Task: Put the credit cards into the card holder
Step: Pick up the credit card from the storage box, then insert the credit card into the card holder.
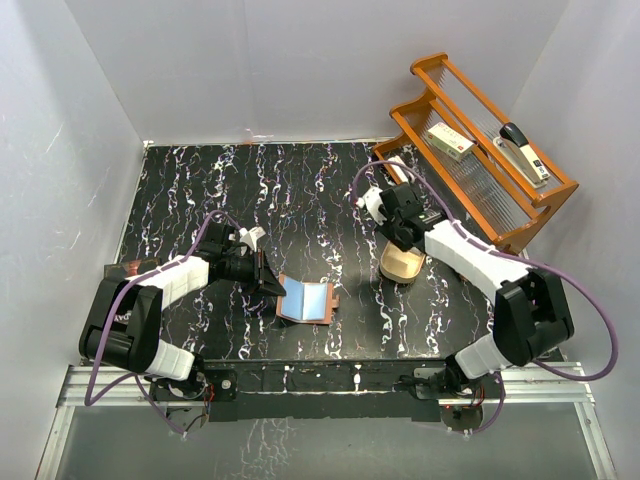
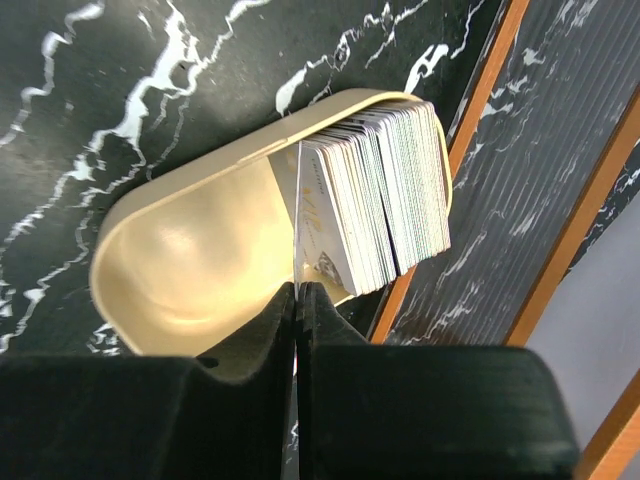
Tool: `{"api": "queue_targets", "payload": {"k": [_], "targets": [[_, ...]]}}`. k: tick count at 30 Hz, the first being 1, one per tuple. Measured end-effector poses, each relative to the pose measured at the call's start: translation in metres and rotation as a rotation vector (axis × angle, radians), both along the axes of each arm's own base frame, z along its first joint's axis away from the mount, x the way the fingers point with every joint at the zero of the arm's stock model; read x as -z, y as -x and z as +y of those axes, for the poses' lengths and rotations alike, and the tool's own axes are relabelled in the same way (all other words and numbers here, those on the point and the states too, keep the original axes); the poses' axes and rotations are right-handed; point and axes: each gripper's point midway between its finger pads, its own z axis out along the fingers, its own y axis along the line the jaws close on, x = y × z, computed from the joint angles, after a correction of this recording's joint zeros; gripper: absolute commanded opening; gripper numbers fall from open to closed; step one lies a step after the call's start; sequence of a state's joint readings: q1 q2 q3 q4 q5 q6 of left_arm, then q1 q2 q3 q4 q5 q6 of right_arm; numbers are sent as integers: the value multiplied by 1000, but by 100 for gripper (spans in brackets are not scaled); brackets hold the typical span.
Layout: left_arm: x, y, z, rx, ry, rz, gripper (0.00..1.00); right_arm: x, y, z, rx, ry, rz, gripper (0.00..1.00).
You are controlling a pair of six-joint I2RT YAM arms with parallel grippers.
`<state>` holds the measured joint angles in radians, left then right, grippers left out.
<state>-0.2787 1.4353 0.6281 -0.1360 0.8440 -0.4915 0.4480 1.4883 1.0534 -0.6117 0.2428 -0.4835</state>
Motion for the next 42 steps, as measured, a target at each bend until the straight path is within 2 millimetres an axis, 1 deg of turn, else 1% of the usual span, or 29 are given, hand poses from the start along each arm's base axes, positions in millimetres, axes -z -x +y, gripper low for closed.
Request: {"api": "queue_targets", "payload": {"k": [3, 6, 9, 13, 17, 19, 21, 25, 28, 31, 34, 42], "targets": [[0, -1, 0, -7, -4, 4, 9, -14, 4, 12, 1, -62, -15, 0], [1, -2, 0, -18, -8, 11, 9, -31, 10, 33, 4, -173, -38, 0], [0, -5, 0, -39, -7, 16, 9, -51, 19, 58, 8, -323, -55, 0], [-5, -15, -4, -78, 15, 9, 8, -80, 34, 91, 37, -555, -59, 0], [-7, -22, -7, -114, 29, 7, 10, -99, 44, 125, 79, -779, -17, 0], [-7, -25, -7, -130, 30, 6, 13, -101, 50, 138, 102, -868, 10, 0], [-5, -26, -7, -144, 29, 8, 15, -98, 60, 154, 124, -954, 61, 0], [3, -23, -4, -165, 17, 26, 20, -81, 85, 185, 174, -1044, 206, 0], [5, -22, -3, -171, 5, 29, 27, -65, 97, 209, 199, -1059, 298, 0], [9, -22, 0, -174, -17, 25, 30, -44, 106, 227, 223, -1045, 377, 0], [15, -21, 4, -175, -55, 21, 31, -22, 110, 233, 266, -1012, 432, 0], [29, -18, 14, -169, -132, 28, 30, 18, 109, 231, 324, -925, 475, 0]]}}
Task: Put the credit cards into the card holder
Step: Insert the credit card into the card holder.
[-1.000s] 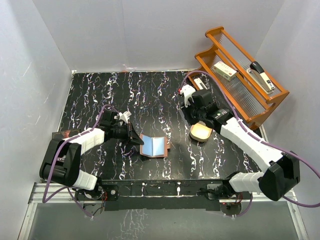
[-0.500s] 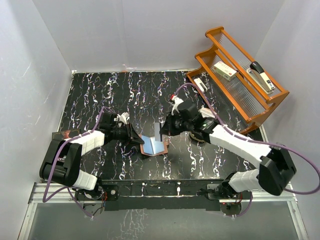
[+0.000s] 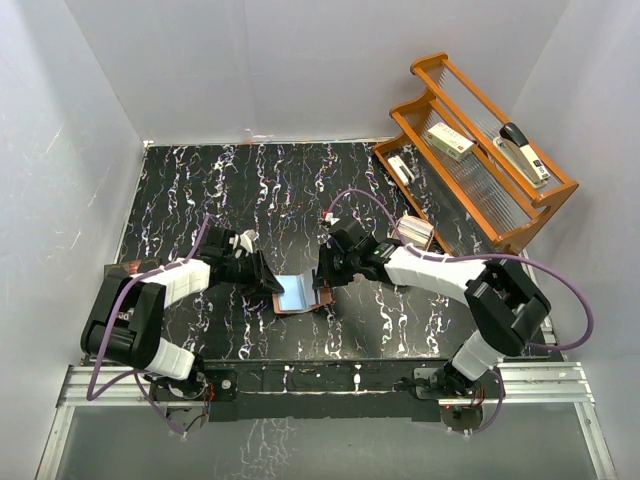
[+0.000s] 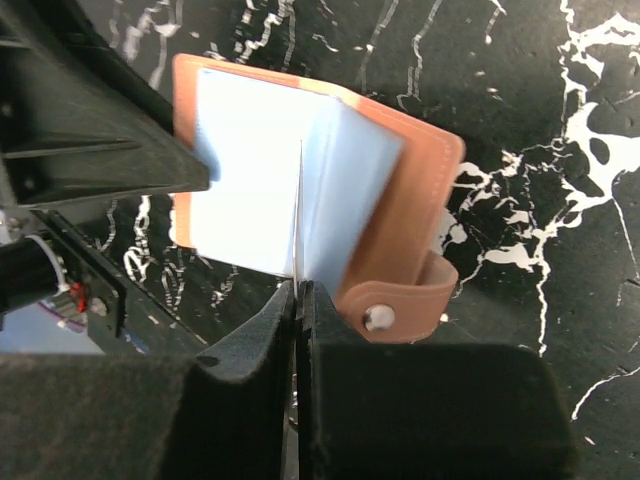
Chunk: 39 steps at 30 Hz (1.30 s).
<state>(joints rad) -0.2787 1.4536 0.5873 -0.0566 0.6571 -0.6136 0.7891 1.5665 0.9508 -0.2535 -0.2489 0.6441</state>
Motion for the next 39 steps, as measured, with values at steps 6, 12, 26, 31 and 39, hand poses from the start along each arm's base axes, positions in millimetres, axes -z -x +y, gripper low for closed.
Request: {"api": "queue_targets", "payload": {"k": [6, 12, 26, 31, 39], "targets": [[8, 3, 5, 6, -39, 13, 39, 25, 4, -7, -3, 59, 34, 0], [10, 4, 8, 12, -63, 14, 34, 32, 5, -8, -1, 69, 47, 0], [2, 1, 12, -11, -84, -17, 26, 42, 4, -19, 33, 76, 64, 0], [1, 1, 13, -22, -84, -19, 6, 41, 3, -19, 37, 73, 65, 0], [2, 3, 11, -14, -71, -15, 0, 32, 3, -18, 32, 52, 55, 0]]}}
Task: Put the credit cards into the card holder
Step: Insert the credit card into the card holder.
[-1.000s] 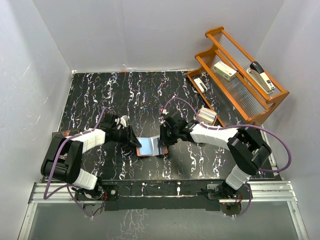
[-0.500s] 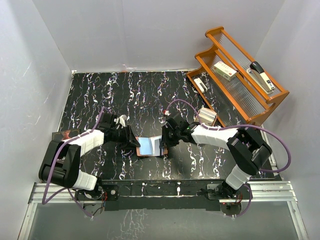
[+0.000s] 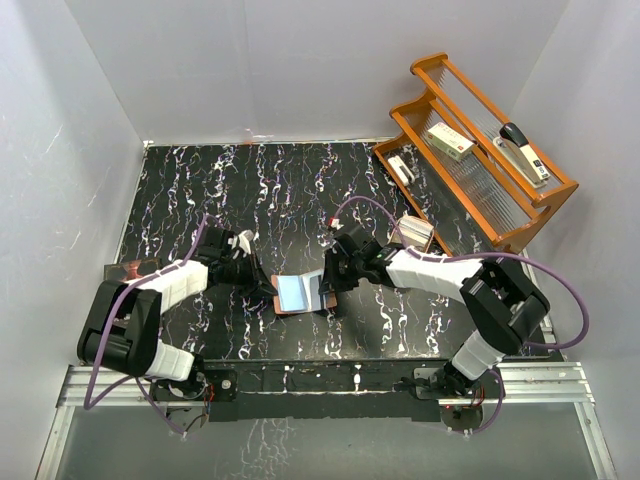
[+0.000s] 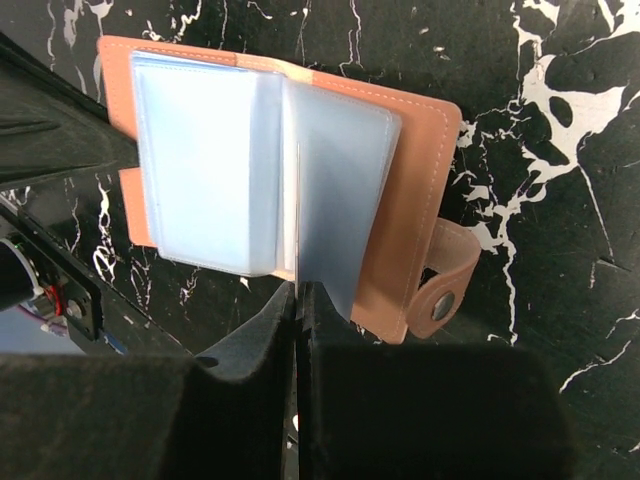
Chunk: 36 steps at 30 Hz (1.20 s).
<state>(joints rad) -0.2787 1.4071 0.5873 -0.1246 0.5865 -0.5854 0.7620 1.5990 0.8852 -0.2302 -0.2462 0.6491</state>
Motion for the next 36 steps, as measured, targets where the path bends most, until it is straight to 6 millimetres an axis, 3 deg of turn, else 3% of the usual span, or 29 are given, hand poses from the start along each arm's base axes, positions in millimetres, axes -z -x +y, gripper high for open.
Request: {"api": "queue_targets", "payload": {"k": [11, 17, 26, 36], "targets": [[12, 2, 0, 49, -20, 55, 0, -10, -2, 1, 3, -43, 13, 0], [16, 1, 1, 67, -34, 68, 0, -3, -3, 5, -5, -51, 50, 0], [21, 3, 1, 72, -41, 85, 0, -10, 0, 20, -26, -148, 87, 0], [22, 3, 1, 73, -40, 90, 0, 2, 5, 25, -20, -164, 155, 0]]}}
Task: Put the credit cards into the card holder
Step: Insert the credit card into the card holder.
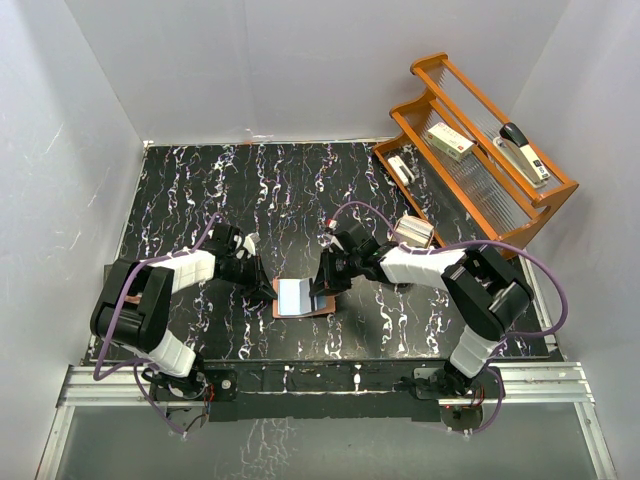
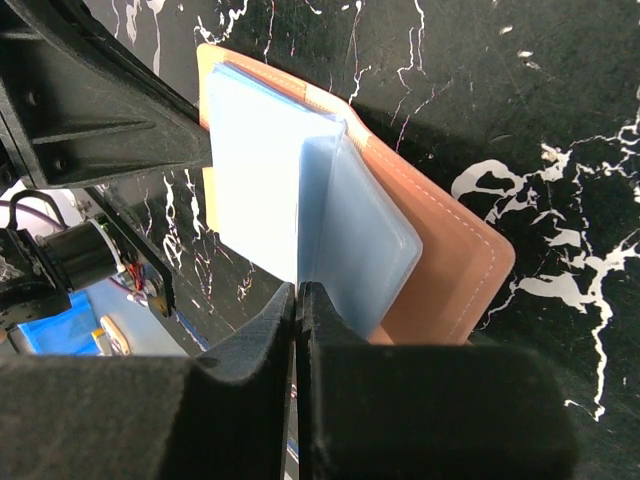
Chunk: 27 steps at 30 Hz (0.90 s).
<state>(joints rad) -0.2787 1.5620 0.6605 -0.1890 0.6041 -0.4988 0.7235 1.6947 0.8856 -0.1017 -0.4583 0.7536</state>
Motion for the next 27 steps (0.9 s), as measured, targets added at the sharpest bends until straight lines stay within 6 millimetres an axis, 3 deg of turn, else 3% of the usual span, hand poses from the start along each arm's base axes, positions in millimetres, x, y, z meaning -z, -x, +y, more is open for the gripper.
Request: {"api": "queue_targets", "payload": {"k": [16, 27], "targets": [[0, 0, 0, -11, -3, 8, 0, 6, -1, -5, 21, -17, 10, 0], [0, -1, 0, -15, -2, 14, 0, 20, -3, -5, 8, -26, 33, 7]]}}
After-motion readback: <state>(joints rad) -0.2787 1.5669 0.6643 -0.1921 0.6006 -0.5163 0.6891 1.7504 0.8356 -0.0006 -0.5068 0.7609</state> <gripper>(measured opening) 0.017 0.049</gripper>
